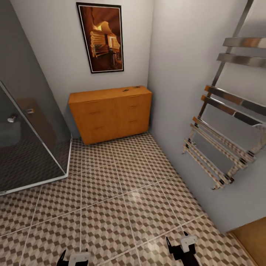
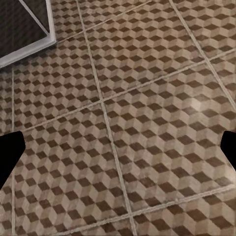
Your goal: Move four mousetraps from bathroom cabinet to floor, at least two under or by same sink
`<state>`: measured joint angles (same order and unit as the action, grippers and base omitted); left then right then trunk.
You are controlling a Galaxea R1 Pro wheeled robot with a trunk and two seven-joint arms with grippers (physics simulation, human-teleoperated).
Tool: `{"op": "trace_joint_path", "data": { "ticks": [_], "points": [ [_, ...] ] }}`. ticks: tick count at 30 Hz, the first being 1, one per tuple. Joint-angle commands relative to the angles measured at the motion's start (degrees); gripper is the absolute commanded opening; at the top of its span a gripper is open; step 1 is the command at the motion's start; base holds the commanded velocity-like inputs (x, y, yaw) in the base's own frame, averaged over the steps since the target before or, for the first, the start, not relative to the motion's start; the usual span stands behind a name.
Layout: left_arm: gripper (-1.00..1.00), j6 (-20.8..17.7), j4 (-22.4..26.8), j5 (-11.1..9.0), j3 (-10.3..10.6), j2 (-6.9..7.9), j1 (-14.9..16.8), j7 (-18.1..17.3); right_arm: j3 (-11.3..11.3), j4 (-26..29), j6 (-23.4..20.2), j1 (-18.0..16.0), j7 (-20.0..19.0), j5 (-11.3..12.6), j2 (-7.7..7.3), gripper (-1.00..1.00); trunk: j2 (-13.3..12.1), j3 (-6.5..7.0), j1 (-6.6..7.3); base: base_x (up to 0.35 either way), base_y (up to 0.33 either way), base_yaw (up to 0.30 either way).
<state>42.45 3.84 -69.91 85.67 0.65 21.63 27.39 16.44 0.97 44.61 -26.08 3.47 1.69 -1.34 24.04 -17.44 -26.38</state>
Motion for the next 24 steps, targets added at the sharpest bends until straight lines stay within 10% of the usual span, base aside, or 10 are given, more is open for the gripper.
{"op": "trace_joint_path", "data": {
  "ticks": [1, 24],
  "points": [
    [1.00, 0.00, 0.20, -0.14, 0.48, 0.06, 0.03, 0.55, 0.49, -0.01, 0.13, -0.02, 0.37, 0.16, 0.00, 1.00, 0.09, -0.09, -0.06, 0.333, 0.000, 0.277],
    [1.00, -0.05, 0.20, -0.14, 0.51, -0.03, 0.06, 0.55, 0.51, -0.01, 0.13, -0.02, 0.31, 0.16, -0.04, 1.00, 0.09, -0.09, -0.06, 0.326, -0.043, 0.247]
  ]
}}
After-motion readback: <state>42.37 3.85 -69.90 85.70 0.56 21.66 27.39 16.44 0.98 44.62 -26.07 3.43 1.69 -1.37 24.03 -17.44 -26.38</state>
